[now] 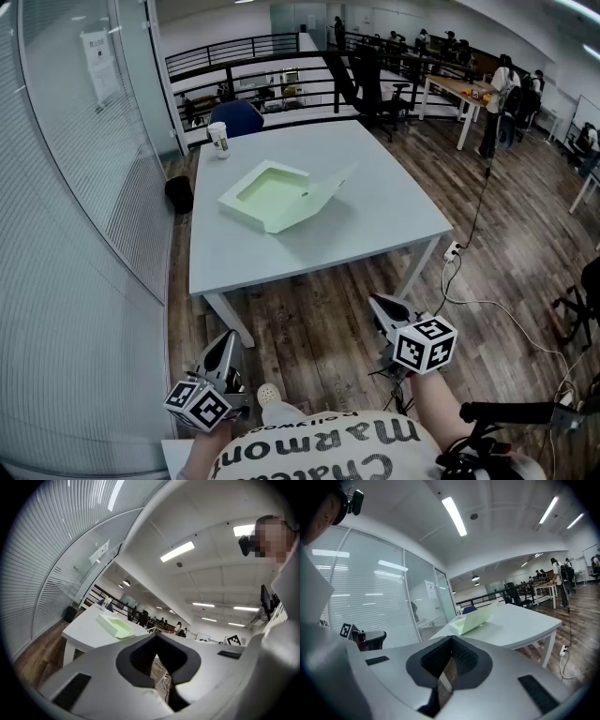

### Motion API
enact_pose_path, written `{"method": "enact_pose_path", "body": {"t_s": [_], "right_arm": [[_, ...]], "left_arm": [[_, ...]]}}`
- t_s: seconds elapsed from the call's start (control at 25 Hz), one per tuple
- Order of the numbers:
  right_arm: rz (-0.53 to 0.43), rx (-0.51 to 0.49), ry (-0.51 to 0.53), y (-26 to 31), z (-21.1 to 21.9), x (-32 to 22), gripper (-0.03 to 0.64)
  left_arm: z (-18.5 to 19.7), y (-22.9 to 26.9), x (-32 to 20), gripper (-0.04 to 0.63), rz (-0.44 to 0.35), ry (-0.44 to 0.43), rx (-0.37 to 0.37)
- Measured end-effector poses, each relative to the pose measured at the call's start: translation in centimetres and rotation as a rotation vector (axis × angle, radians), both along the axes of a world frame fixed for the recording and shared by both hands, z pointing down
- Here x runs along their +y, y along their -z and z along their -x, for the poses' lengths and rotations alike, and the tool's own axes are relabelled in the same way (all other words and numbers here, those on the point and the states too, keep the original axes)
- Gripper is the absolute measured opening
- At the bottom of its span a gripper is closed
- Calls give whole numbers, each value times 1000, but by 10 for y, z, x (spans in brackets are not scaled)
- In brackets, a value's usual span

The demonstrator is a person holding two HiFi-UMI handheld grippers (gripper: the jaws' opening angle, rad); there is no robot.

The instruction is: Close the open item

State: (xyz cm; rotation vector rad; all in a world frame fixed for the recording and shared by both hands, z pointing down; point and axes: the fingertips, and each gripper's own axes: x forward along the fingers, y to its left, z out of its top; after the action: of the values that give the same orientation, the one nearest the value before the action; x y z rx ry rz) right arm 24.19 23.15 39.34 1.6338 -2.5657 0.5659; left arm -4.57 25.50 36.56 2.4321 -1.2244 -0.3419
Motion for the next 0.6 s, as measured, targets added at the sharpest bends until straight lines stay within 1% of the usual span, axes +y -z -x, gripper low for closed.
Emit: {"method": "enact_pose_path", "body": {"t_s": [0.16, 0.32, 0.44, 0.52, 0.6], "right_arm": [[2, 0, -3, 2, 4, 0, 0], [1, 4, -44, 0, -1, -5, 0], [20, -16, -75, -3, -3, -20, 0], [21, -49, -116, 0, -7, -35, 0], [16, -91, -166, 4, -11, -53, 0]], "left_arm": [[6, 0, -1, -9, -5, -9, 2], [8, -3, -9, -9, 11, -16, 7], [11, -4, -29, -9, 12, -32, 20], [16, -5, -49, -9, 5, -42, 32], [23, -4, -71, -9, -2, -53, 30]]}}
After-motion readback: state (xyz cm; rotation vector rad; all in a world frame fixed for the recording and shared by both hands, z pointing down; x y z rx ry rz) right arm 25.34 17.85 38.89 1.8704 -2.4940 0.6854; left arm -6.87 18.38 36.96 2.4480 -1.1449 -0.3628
